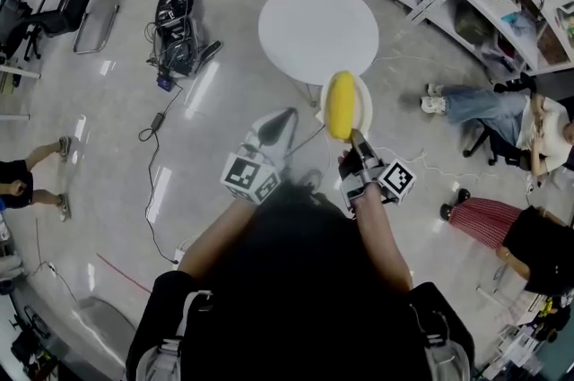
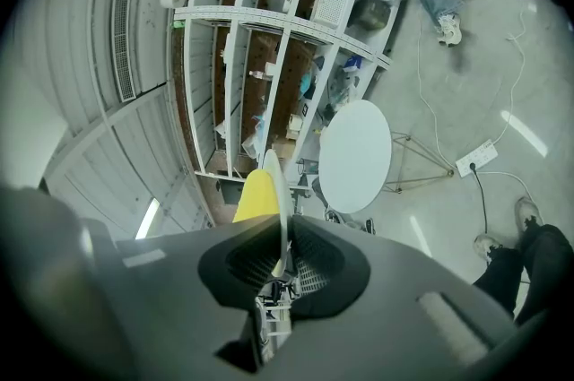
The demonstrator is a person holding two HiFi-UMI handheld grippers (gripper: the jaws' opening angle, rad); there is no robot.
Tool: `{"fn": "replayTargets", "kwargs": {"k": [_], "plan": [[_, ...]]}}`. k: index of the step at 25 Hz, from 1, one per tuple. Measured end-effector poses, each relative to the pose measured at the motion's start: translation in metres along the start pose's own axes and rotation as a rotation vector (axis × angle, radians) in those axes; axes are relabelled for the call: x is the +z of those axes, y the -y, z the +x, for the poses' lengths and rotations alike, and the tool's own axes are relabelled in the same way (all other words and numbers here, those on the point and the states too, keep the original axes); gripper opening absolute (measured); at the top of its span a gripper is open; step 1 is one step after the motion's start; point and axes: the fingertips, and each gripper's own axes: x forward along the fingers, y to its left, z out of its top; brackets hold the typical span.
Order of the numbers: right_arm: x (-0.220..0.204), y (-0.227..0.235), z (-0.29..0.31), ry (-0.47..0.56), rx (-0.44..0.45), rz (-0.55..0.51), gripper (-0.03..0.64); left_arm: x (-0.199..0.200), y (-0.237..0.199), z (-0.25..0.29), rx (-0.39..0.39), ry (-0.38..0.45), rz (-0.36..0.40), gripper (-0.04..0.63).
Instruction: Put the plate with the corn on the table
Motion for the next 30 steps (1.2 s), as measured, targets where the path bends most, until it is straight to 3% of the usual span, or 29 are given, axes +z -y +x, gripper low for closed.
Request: {"fn": "replayTargets", "kwargs": {"k": [15,30], "plan": [[-0.015,-0.011,0.017,0.079,0.028,0.033,0.035,0.007,-0.019,0.006,-0.071,-0.012,-0.04,0.005],[0.028,-0.016,0.049,0.035,0.053,0.002,0.035,0.013,-0.03,0.063,-0.044,-0.006,-0.02,0.005]]}}
